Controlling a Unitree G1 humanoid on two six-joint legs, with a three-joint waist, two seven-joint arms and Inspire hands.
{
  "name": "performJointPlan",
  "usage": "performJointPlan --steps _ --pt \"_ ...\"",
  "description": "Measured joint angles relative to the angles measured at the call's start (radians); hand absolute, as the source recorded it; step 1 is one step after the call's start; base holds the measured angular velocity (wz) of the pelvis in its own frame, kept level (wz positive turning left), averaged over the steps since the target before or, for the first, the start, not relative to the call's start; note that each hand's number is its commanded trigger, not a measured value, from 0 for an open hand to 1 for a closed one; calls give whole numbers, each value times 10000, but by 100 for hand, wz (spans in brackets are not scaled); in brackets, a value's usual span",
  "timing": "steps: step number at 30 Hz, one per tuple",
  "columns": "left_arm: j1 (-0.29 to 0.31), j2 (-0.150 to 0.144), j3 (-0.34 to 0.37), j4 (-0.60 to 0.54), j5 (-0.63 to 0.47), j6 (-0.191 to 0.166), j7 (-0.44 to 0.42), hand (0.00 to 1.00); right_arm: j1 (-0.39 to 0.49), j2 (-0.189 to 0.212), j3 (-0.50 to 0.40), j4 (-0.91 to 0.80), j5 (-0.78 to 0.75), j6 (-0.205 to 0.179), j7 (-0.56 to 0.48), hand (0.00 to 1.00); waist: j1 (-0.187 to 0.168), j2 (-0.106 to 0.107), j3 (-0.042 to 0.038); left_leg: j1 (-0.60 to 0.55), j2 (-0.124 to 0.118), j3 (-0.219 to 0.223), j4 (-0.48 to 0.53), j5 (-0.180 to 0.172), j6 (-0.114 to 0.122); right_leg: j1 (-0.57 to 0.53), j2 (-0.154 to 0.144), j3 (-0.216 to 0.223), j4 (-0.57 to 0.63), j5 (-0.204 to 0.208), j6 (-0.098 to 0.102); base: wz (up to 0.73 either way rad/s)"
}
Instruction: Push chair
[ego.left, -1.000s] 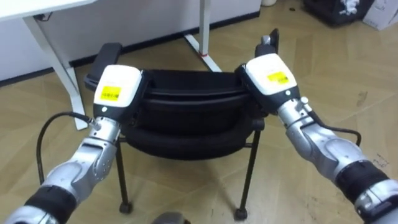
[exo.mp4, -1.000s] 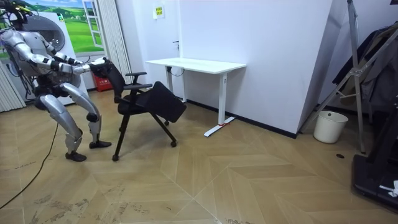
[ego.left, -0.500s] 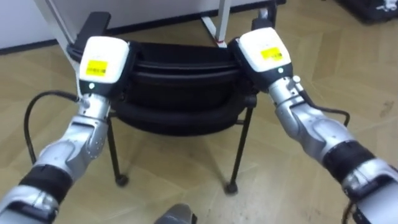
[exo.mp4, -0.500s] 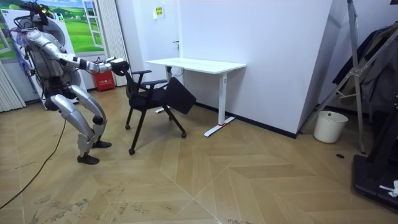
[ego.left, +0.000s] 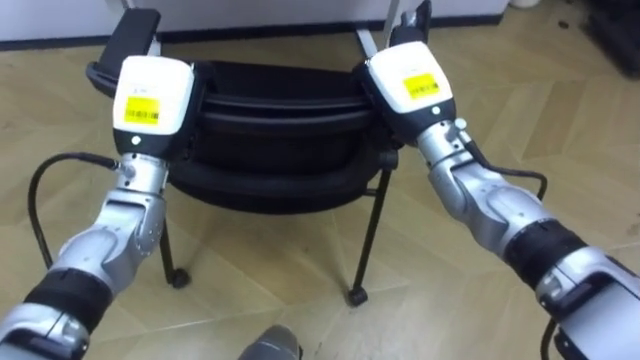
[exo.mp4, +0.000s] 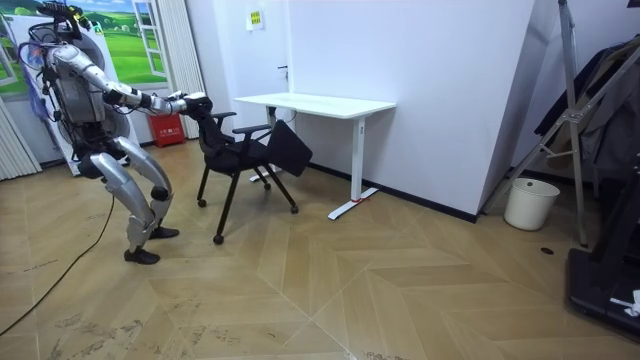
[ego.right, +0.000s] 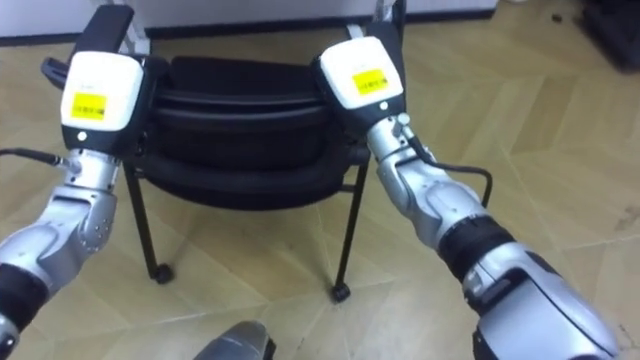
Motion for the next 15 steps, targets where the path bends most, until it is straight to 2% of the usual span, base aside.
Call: performJointPlan --steps 5,7,9,11,12,13,15 --pt "290 21 -80 -261 -74 280 90 100 74 99 -15 34 -19 -97 13 100 -159 83 6 -98 6 -26 843 35 -17 345 -45 -211 333 -410 -34 15" --pt "408 -14 -110 -300 -98 328 121 100 211 132 -37 42 -26 -138 23 100 -194 233 26 -115 22 -44 1385 53 12 625 -56 -339 497 -638 -50 16" --pt "505 -77 -81 -351 -182 354 185 100 247 97 -108 6 -102 -281 23 100 -300 416 -1 -266 9 -56 1756 87 55 682 -61 -405 664 -775 -34 15" --pt "552 -110 -128 -265 -399 353 295 100 221 121 -120 3 -165 -310 27 100 -429 530 12 -328 -8 -21 1881 87 54 686 -115 -430 788 -814 -44 10" --pt "549 -183 -125 -209 -456 353 305 100 220 99 -157 -3 -244 -323 26 100 -455 659 -22 -389 -6 12 1905 100 31 660 -141 -429 804 -818 -43 8" --pt "557 -234 -51 -222 -476 353 298 100 219 68 -172 -30 -280 -324 27 100 -483 706 -23 -472 -2 100 1917 170 -68 628 -176 -401 805 -818 -42 9" --pt "587 -283 -44 -257 -474 337 312 100 273 -85 -174 -160 -280 -382 20 100 -603 652 26 -626 7 388 1510 207 -135 589 -280 -396 818 -798 0 17"
